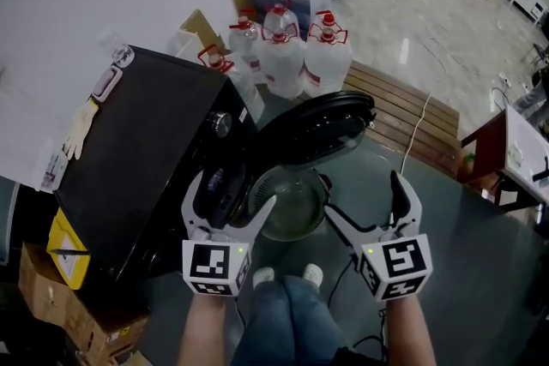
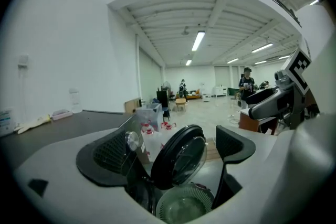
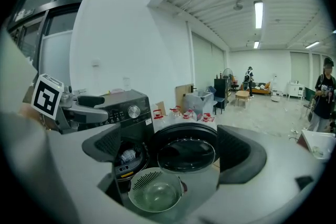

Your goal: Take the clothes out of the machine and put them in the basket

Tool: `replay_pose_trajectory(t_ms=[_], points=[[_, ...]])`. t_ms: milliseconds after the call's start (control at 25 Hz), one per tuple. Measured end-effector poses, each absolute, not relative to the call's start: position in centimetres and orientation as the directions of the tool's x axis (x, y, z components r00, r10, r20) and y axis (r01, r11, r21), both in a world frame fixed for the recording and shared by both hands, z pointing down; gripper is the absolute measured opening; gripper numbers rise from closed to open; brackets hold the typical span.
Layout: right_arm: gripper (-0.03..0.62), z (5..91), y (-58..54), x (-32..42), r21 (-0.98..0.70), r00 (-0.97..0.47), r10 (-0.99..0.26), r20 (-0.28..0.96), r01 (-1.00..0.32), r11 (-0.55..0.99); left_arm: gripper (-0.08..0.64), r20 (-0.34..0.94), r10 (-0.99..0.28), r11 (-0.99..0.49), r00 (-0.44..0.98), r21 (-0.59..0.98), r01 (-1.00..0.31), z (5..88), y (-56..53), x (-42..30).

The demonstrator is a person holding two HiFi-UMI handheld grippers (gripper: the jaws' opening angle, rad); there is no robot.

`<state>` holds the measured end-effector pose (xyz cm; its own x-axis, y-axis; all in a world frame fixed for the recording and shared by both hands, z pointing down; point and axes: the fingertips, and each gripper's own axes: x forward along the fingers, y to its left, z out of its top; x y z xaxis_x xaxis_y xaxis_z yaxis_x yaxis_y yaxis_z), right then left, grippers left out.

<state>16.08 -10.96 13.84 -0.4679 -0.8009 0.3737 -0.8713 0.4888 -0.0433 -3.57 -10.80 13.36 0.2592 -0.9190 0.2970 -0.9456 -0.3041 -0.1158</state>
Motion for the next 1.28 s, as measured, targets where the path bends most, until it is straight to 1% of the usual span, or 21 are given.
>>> replay_pose_trajectory(t_ms=[280, 680, 1040, 1280], points=[[0.566, 19.1, -12.1, 14.3, -0.060, -0.452, -0.787, 0.421, -0.879, 0.473, 0.538, 0.346, -0.898, -0.323, 0.272, -0.098, -0.941, 18.9, -12.9, -4.8], [0.566, 28.0, -12.6, 12.3, -0.082, -0.399, -0.781, 0.480, -0.907, 0.413, 0.538, 0.451, -0.824, -0.400, 0.344, -0.030, -0.916, 29.4, -13.3, -5.7], [0.566, 36.2, -12.5, 10.1, -0.113, -0.386, -0.745, 0.544, -0.913, 0.392, 0.538, 0.507, -0.795, -0.373, 0.334, 0.027, -0.928, 37.8, -13.5, -8.3], [0.566, 41.5, -12.0, 8.7, -0.143, -0.385, -0.706, 0.594, -0.915, 0.378, 0.538, 0.577, -0.747, -0.384, 0.329, 0.030, -0.923, 43.7, -11.9, -10.4]])
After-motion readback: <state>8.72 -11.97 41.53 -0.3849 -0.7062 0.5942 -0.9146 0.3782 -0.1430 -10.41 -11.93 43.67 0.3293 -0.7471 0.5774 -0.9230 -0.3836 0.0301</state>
